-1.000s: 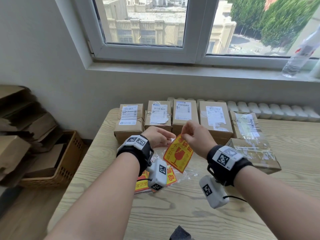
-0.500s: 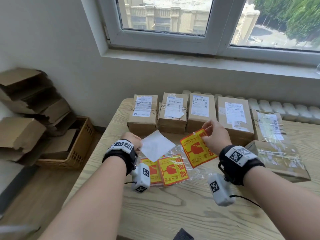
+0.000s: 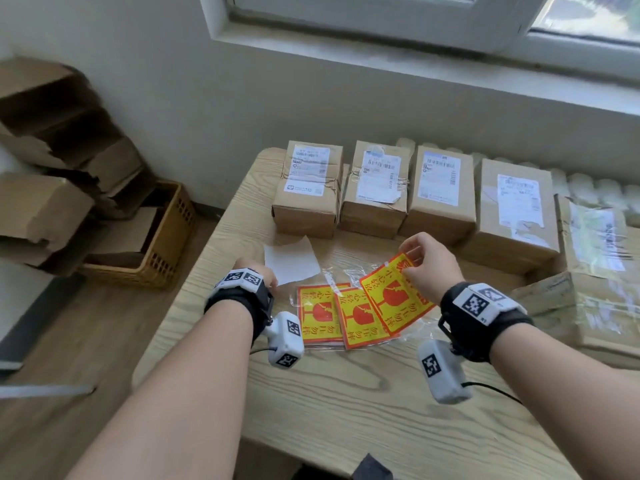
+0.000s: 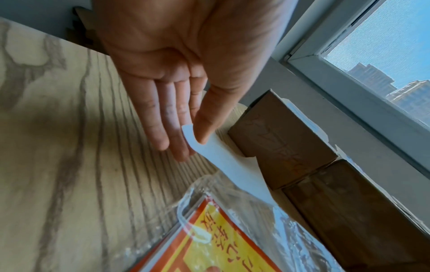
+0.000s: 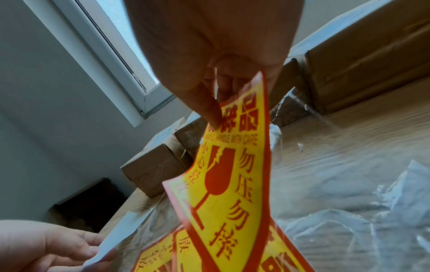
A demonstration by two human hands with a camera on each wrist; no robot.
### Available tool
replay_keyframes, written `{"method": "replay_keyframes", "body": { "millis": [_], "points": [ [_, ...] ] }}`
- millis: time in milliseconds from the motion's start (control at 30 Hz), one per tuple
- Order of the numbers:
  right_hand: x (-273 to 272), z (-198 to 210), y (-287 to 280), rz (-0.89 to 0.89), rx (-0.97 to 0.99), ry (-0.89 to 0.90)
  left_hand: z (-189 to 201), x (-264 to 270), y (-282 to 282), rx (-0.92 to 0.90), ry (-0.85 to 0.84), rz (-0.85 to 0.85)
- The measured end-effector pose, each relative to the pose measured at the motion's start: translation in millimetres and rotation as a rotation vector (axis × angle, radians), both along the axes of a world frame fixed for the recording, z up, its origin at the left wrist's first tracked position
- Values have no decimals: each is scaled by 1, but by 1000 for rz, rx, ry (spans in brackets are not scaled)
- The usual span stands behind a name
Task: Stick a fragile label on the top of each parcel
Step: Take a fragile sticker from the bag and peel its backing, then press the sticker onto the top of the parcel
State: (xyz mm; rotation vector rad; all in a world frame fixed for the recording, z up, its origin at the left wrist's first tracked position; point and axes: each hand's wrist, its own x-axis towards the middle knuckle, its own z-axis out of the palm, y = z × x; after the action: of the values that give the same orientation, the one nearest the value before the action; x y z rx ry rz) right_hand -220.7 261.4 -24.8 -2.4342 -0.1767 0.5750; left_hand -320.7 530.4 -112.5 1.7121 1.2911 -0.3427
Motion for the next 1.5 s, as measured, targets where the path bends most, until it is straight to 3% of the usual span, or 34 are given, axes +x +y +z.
{"method": "replay_keyframes", "body": {
  "millis": [167,367,433,533,667,800,1067,1200,1267,1400,1500],
  "points": [
    [2,4,-1,7,15,-20,32,2,-13,149,85,-32],
    [2,24,-10,31,72,-54,61,9,-16,272,-83,-49],
    [1,35,-16,41,100,-68,82,15,-29,195,-211,-93],
    [2,54,-31,74,138,-92,114,26,-63,40,-330,-298],
    [0,79,-58,137,157,-105,158,46,-126,-58,-336,-618],
    [0,98,-92,169,187,-151,182,63,-182,-96,-311,-732],
    [3,114,-165,98,295,-151,198,78,-257,-154,-365,-746],
    [7,124,-200,-40,329,-213,208,88,-284,-129,-455,-684],
    [14,127,-223,-158,353,-151,209,94,-294,-185,-514,-593],
    [18,125,-262,-280,428,150,210,94,-316,-328,-574,-451],
    [21,117,-275,-428,499,96,207,90,-332,-373,-535,-455]
  ]
}}
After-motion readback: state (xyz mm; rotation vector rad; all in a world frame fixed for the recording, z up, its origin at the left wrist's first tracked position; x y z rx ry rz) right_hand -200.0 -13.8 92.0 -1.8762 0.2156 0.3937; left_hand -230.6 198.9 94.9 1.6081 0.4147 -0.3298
